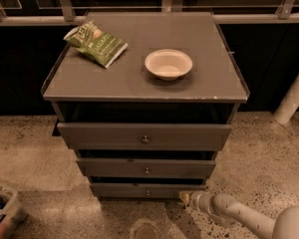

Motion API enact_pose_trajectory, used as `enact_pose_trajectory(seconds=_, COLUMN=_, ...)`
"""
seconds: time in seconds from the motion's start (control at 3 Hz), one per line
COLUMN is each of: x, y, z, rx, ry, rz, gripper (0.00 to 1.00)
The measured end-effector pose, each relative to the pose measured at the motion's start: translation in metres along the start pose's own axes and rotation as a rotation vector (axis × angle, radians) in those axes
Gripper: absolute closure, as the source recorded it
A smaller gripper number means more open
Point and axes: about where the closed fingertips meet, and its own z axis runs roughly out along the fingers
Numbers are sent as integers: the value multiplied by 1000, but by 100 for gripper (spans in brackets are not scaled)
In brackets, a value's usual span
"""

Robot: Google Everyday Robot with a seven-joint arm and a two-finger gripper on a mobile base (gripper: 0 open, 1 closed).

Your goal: Close bottom drawer

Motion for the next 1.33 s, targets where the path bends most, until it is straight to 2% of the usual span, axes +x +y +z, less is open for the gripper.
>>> enact_pose_trajectory(seconds=0.67, x=-8, y=-8, z=14, rx=-95, ry=7, rz=-9, gripper=100)
enact_pose_trajectory(seconds=1.33, x=-6, y=-8, z=12, rx=-102, ry=5, rz=-10, gripper=100)
